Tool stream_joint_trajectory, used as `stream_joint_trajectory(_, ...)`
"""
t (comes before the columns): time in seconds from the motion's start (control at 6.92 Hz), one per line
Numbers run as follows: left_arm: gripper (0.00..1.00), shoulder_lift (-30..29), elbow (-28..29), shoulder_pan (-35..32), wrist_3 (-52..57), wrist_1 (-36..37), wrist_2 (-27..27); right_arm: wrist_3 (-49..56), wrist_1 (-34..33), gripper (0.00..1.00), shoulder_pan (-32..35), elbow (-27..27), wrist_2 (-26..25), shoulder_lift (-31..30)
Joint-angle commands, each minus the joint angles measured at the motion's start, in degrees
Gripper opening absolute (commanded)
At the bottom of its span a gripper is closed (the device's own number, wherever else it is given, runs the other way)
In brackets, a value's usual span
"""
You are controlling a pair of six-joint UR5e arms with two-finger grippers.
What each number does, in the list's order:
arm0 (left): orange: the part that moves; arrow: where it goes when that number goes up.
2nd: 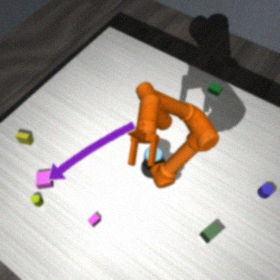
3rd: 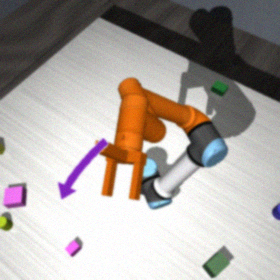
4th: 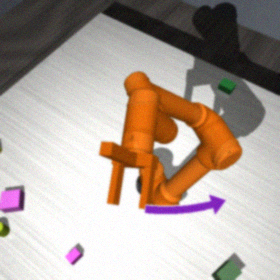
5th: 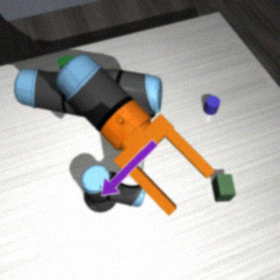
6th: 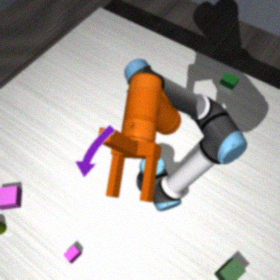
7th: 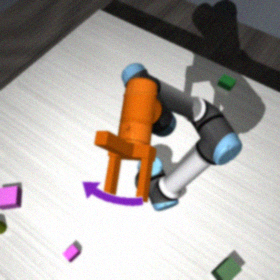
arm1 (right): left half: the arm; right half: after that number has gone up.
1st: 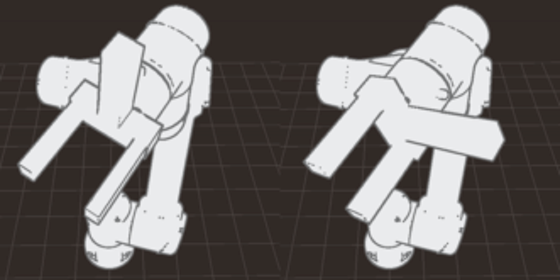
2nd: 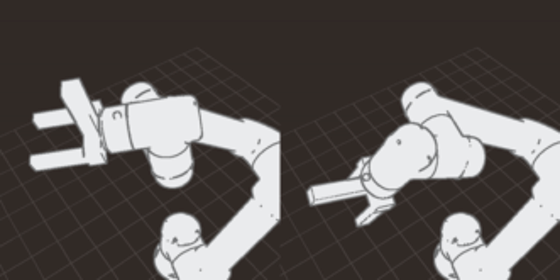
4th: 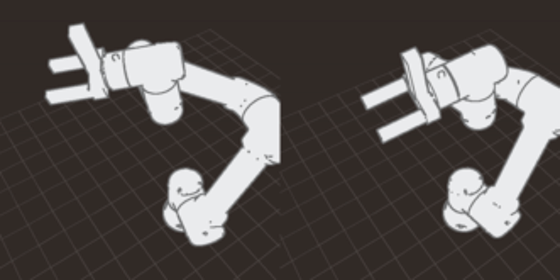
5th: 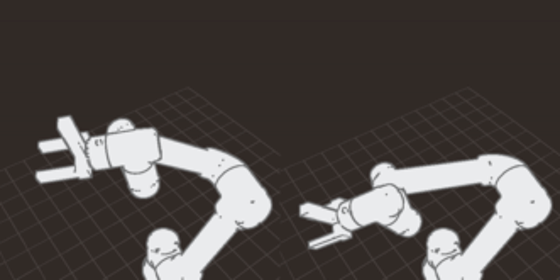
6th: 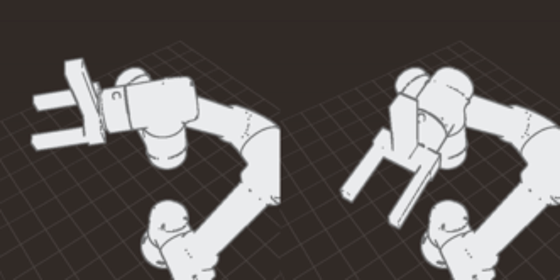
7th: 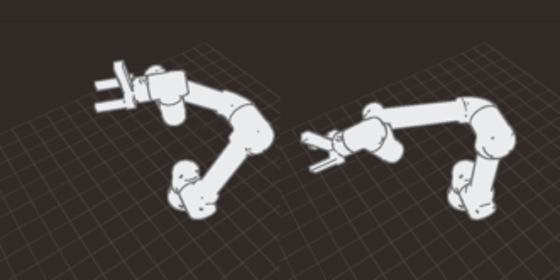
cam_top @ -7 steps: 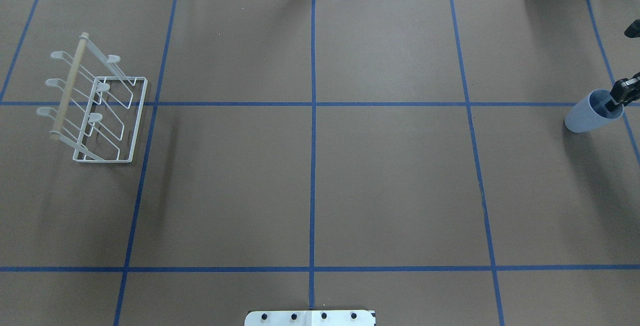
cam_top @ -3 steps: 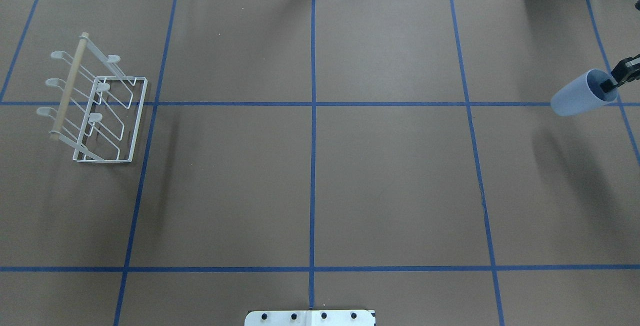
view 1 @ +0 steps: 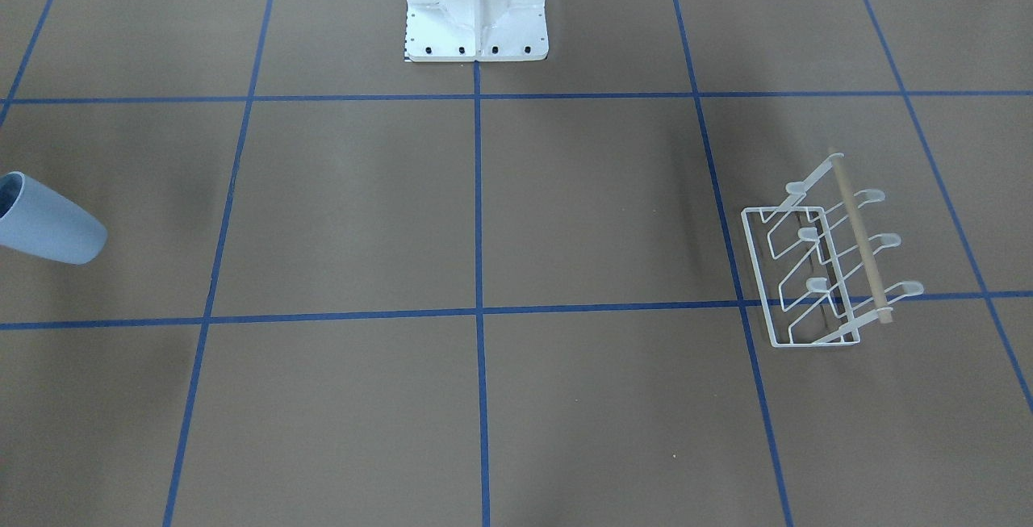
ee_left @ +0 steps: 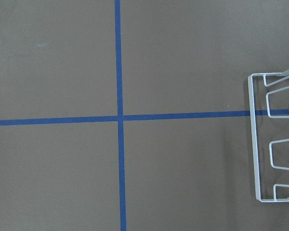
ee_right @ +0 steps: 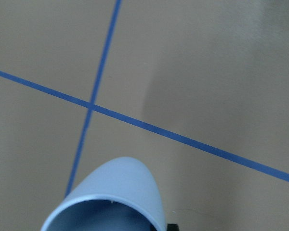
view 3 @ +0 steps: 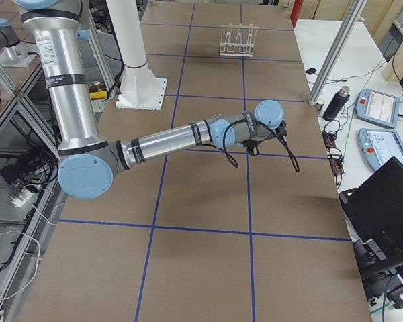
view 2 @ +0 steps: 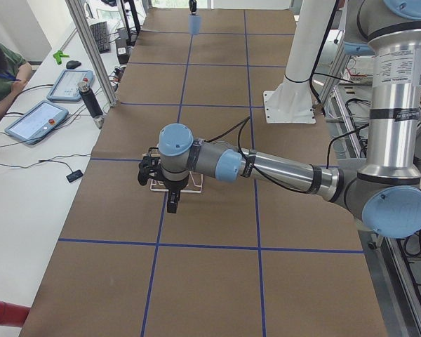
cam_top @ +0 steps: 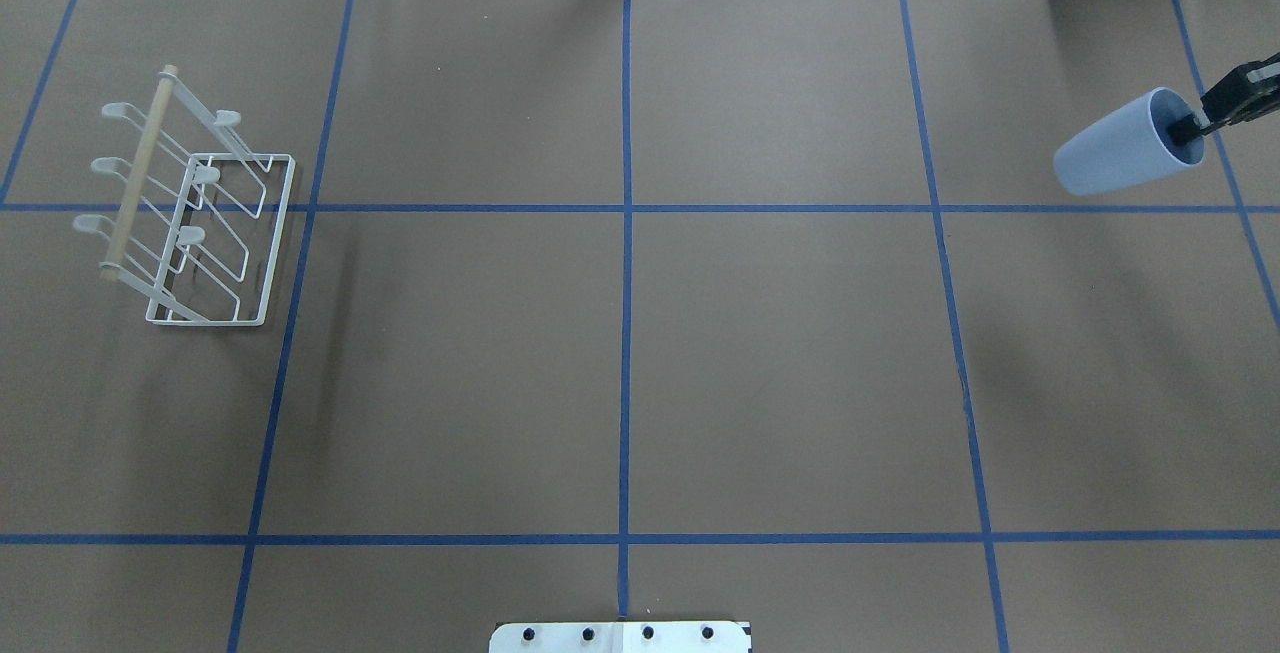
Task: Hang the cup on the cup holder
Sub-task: 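Lift the cup and tip it sideways with the right gripper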
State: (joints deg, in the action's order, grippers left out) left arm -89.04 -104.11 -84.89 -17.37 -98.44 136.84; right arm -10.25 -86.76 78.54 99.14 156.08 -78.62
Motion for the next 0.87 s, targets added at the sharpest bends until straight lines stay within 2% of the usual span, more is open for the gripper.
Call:
stream_joint_trajectory(0.0, 0.99, -0.3, 0.0, 3.9, -20.9, -18.8, -0.2, -19.7, 11.7, 0.00, -0.1, 5.3, 0.7, 0.6)
stream_joint_trajectory(0.14, 0.99, -0.3, -0.2, 6.2, -30.0, -26.6, -0.1, -33.4, 24.5, 0.00, -0.8, 4.7, 0.6, 0.5)
stream_joint_trajectory(0.43, 0.99, -1.7, -0.3, 9.2, -46.2, -41.8, 0.2, -56.3, 45.7, 0.00, -2.7, 4.6, 0.1, 0.5)
stream_joint_trajectory(0.72, 0.99, -8.5, -0.3, 14.1, -69.3, -55.0, -0.6, -69.5, 60.5, 0.00, -4.6, 4.7, -2.2, 0.4)
